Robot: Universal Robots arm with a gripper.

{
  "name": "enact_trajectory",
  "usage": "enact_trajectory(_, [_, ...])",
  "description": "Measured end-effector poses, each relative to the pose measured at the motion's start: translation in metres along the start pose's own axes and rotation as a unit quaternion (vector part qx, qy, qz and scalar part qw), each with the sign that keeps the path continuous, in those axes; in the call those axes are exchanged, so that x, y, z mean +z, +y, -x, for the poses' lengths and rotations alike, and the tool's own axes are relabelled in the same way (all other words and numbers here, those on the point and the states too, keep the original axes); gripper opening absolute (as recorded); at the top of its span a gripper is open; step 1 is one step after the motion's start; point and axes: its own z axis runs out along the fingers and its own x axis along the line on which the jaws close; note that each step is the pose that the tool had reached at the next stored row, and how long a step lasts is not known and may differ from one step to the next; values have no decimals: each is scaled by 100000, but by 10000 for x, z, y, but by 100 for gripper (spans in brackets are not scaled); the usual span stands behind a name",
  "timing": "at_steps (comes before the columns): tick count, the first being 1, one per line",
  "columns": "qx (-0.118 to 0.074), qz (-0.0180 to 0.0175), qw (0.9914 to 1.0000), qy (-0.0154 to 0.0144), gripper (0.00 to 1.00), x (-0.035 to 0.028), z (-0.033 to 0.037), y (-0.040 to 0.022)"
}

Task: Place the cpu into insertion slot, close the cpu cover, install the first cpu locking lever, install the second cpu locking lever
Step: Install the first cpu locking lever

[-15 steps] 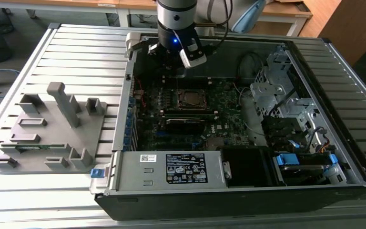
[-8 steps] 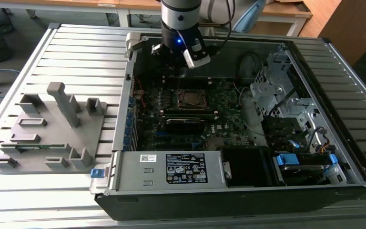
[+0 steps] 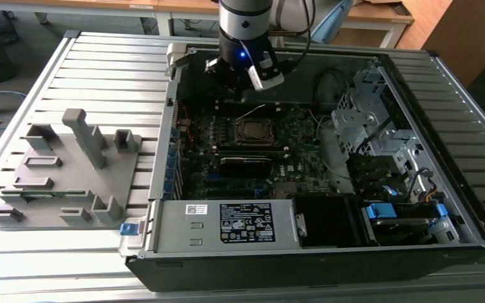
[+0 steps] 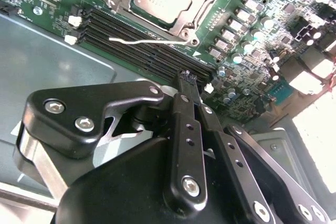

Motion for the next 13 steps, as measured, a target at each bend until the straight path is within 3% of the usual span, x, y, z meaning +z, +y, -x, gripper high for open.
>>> enact_trajectory(13, [1, 13, 100000, -9, 10, 8, 19, 1])
